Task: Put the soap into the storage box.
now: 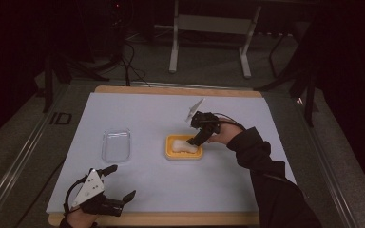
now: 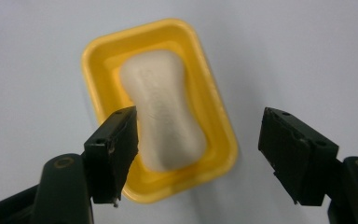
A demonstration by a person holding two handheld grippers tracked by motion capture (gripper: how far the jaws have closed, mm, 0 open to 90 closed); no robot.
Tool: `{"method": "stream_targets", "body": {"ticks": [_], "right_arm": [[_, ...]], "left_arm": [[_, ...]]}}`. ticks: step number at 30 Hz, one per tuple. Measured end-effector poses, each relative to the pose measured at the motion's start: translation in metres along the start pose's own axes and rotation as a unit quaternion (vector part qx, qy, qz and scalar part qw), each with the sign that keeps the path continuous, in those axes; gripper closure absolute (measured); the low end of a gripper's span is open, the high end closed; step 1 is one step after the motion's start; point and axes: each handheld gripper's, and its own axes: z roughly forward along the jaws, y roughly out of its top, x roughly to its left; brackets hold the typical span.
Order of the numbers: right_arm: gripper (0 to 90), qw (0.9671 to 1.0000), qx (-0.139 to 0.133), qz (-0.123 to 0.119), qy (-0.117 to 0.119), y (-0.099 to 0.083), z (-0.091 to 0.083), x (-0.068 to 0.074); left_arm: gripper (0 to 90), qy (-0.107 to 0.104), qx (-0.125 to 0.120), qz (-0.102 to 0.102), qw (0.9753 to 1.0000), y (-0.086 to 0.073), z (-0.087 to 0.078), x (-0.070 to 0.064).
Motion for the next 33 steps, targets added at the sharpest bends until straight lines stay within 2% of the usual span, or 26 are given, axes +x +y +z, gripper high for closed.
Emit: {"method": "stream_targets", "body": {"ticks": [2, 4, 7, 8, 9, 10, 11, 13, 14, 17, 18, 19, 20, 24, 25, 26, 28, 29, 31, 33], "right_arm": [[26.5, 0.9994, -0.010, 0.028, -0.016, -0.007, -0.004, -0.001], [22.8, 0.9982, -0.018, 0.039, -0.041, -0.016, -0.007, -0.001], [20.6, 0.9976, -0.018, 0.051, -0.044, -0.020, -0.008, -0.002], [18.3, 0.9949, -0.029, 0.072, -0.065, -0.031, -0.010, -0.004], [15.8, 0.9938, -0.033, 0.078, -0.072, -0.035, -0.011, -0.005], [14.3, 0.9904, -0.049, 0.100, -0.082, -0.043, -0.013, -0.007], [14.3, 0.9904, -0.049, 0.100, -0.082, -0.043, -0.013, -0.007], [13.6, 0.9866, -0.058, 0.121, -0.093, -0.055, -0.017, -0.008], [13.6, 0.9866, -0.058, 0.121, -0.093, -0.055, -0.017, -0.008], [13.7, 0.9813, -0.069, 0.146, -0.105, -0.064, -0.021, -0.006], [13.9, 0.9785, -0.072, 0.160, -0.109, -0.067, -0.023, -0.006], [13.9, 0.9735, -0.086, 0.178, -0.114, -0.074, -0.027, -0.004], [13.9, 0.9735, -0.086, 0.178, -0.114, -0.074, -0.027, -0.004], [14.3, 0.9662, -0.094, 0.199, -0.134, -0.086, -0.031, 0.003], [14.5, 0.9636, -0.090, 0.207, -0.143, -0.092, -0.031, 0.007], [14.5, 0.9636, -0.090, 0.207, -0.143, -0.092, -0.031, 0.007], [14.8, 0.9601, -0.093, 0.217, -0.150, -0.101, -0.033, 0.012], [14.8, 0.9601, -0.093, 0.217, -0.150, -0.101, -0.033, 0.012], [14.8, 0.9572, -0.094, 0.223, -0.159, -0.107, -0.034, 0.015], [14.8, 0.9560, -0.094, 0.226, -0.161, -0.112, -0.035, 0.018]], "left_arm": [[1.2, 0.000, 0.000, 0.000, 1.0000, 0.000, 0.000, 0.000], [1.1, 0.000, 0.001, 0.000, 1.0000, 0.000, 0.000, 0.000], [1.1, -0.001, 0.002, 0.001, 1.0000, 0.000, 0.001, 0.000], [1.2, -0.001, 0.002, 0.000, 1.0000, 0.000, 0.001, 0.000], [1.1, 0.000, 0.003, 0.000, 1.0000, 0.000, 0.001, 0.000], [1.1, 0.000, 0.003, 0.000, 1.0000, 0.000, 0.001, 0.000], [1.1, 0.000, 0.002, -0.001, 1.0000, 0.000, 0.001, 0.000], [1.2, 0.000, 0.002, -0.002, 1.0000, 0.000, 0.001, 0.000], [1.2, 0.000, 0.002, -0.002, 1.0000, 0.000, 0.001, 0.000], [1.1, 0.000, 0.003, -0.002, 1.0000, 0.000, 0.001, 0.000], [1.2, -0.001, 0.003, -0.002, 1.0000, 0.000, 0.001, 0.000], [1.2, -0.001, 0.003, -0.002, 1.0000, 0.000, 0.001, 0.000], [1.2, -0.001, 0.002, -0.002, 1.0000, 0.000, 0.001, 0.000], [1.1, -0.001, 0.002, -0.003, 1.0000, 0.000, 0.001, 0.000], [1.1, -0.001, 0.002, -0.003, 1.0000, 0.000, 0.001, 0.000], [1.1, -0.001, 0.002, -0.003, 1.0000, 0.000, 0.001, 0.000], [1.2, -0.001, 0.002, -0.003, 1.0000, 0.000, 0.000, 0.000], [1.2, -0.001, 0.002, -0.003, 1.0000, 0.000, 0.000, 0.000], [1.1, -0.001, 0.002, -0.003, 1.0000, 0.000, 0.001, 0.000], [1.1, -0.001, 0.002, -0.003, 1.0000, 0.000, 0.001, 0.000]]}}
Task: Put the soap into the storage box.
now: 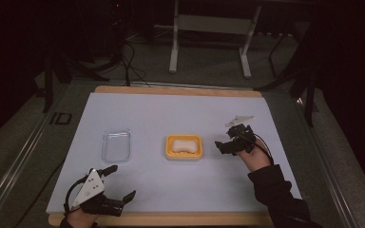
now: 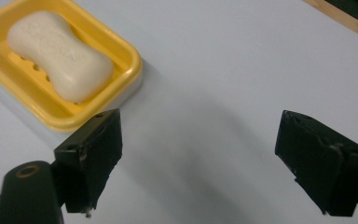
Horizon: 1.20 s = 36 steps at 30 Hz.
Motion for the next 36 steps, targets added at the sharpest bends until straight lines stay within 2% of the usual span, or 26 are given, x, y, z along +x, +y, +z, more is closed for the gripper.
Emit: {"method": "stream_targets", "body": {"ticks": [7, 14, 15, 17, 22, 28, 32, 36], "right_arm": [[14.8, 0.9992, -0.021, 0.022, -0.027, -0.018, -0.012, 0.002], [14.9, 0.9979, -0.034, 0.044, -0.032, -0.038, -0.022, 0.004], [14.9, 0.9973, -0.040, 0.049, -0.038, -0.043, -0.025, 0.003], [14.9, 0.9968, -0.044, 0.060, -0.030, -0.048, -0.029, 0.002], [14.8, 0.9945, -0.054, 0.082, -0.035, -0.062, -0.039, 0.000], [14.8, 0.9940, -0.052, 0.086, -0.043, -0.079, -0.045, 0.002], [14.8, 0.9925, -0.055, 0.098, -0.048, -0.091, -0.047, 0.005], [14.8, 0.9928, -0.053, 0.097, -0.045, -0.097, -0.049, 0.009]], "left_arm": [[1.1, 0.001, 0.001, 0.001, 1.0000, 0.000, -0.001, 0.000], [1.1, -0.001, 0.003, 0.001, 1.0000, 0.000, -0.001, -0.001], [1.1, 0.000, 0.003, 0.001, 1.0000, 0.000, -0.001, -0.001], [1.1, 0.000, 0.004, 0.002, 1.0000, 0.000, 0.000, -0.001], [1.2, 0.001, 0.004, 0.000, 1.0000, 0.000, 0.000, -0.001], [1.1, -0.001, 0.005, -0.002, 1.0000, 0.000, 0.001, -0.001], [1.2, -0.003, 0.004, -0.002, 1.0000, 0.000, 0.000, -0.001], [1.2, -0.006, 0.003, -0.004, 1.0000, 0.000, 0.000, -0.001]]}}
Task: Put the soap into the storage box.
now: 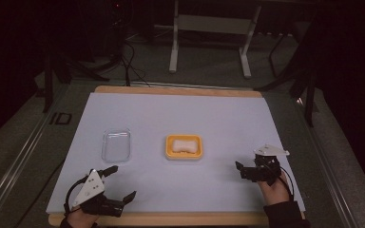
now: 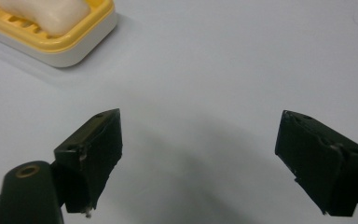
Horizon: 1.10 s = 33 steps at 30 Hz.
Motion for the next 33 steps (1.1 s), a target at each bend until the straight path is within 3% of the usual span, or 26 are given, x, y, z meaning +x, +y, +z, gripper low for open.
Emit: {"method": "stream_targets", "body": {"ticks": [9, 14, 33], "right_arm": [[14.6, 1.0000, 0.004, 0.000, 0.003, -0.010, -0.007, 0.004], [14.6, 0.9999, -0.008, 0.007, -0.001, -0.011, -0.012, 0.000], [14.6, 0.9999, -0.013, 0.000, -0.001, -0.009, -0.008, 0.001]], "left_arm": [[1.2, -0.004, 0.005, 0.004, 1.0000, 0.000, 0.001, -0.001], [1.2, -0.004, 0.005, 0.001, 1.0000, 0.000, 0.002, -0.001], [1.2, -0.004, 0.006, 0.002, 1.0000, 0.000, 0.000, -0.001]]}}
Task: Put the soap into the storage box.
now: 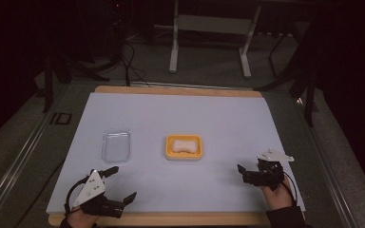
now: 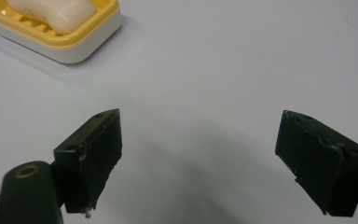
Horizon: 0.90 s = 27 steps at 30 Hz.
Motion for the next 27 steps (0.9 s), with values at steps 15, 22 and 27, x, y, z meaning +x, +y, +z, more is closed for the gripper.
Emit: {"method": "stream_targets", "body": {"ticks": [15, 22, 27], "right_arm": [[15.0, 1.0000, -0.005, 0.002, 0.003, 0.0002, 0.0019, -0.0008], [15.1, 1.0000, -0.004, 0.000, 0.004, 0.0007, 0.0031, 0.0003], [15.1, 1.0000, -0.004, -0.003, 0.003, 0.0007, 0.0028, 0.0002]], "left_arm": [[1.2, 0.001, 0.000, -0.002, 1.0000, 0.0000, 0.0002, 0.0003], [1.1, 0.001, -0.002, -0.002, 1.0000, 0.0001, -0.0002, 0.0003], [1.2, 0.002, -0.001, -0.002, 1.0000, 0.0002, -0.0004, 0.0002]]}}
